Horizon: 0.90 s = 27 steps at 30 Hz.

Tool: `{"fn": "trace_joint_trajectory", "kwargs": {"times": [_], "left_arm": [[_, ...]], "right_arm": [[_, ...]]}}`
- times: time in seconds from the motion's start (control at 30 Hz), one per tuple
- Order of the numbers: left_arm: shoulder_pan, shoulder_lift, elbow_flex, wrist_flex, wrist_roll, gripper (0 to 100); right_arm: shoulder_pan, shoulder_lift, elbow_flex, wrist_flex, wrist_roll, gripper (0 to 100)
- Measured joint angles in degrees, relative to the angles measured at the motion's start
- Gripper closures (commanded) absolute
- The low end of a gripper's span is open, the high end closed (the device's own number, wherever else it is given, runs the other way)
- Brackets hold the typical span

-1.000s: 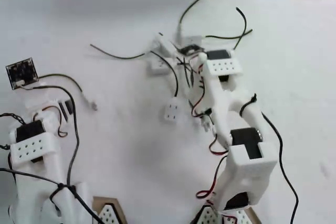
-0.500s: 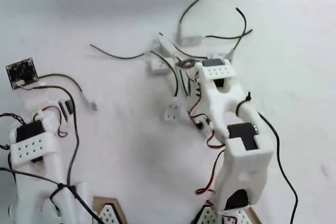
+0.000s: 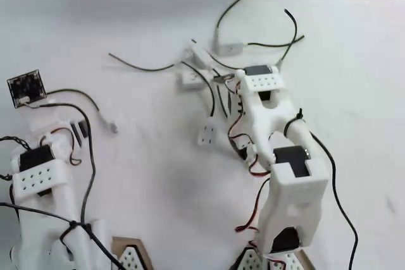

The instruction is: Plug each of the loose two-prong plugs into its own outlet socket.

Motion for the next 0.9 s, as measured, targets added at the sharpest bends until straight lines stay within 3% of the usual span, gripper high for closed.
{"fn": "trace_joint_trajectory", "kwargs": {"times": [0.23,0.43,0.9], "left_arm": [[0.00,0.00,0.00,0.00,0.00,77],[0.00,0.00,0.00,0.00,0.00,77],[0.00,0.00,0.00,0.00,0.00,77]], "right_arm": [[0.00,3.96,-2.90,0.18,-0.18,94.6],[0.00,4.22,-6.42,1.85,-2.29,86.8],[0.00,4.40,-7.56,3.43,-2.46,89.3]]}}
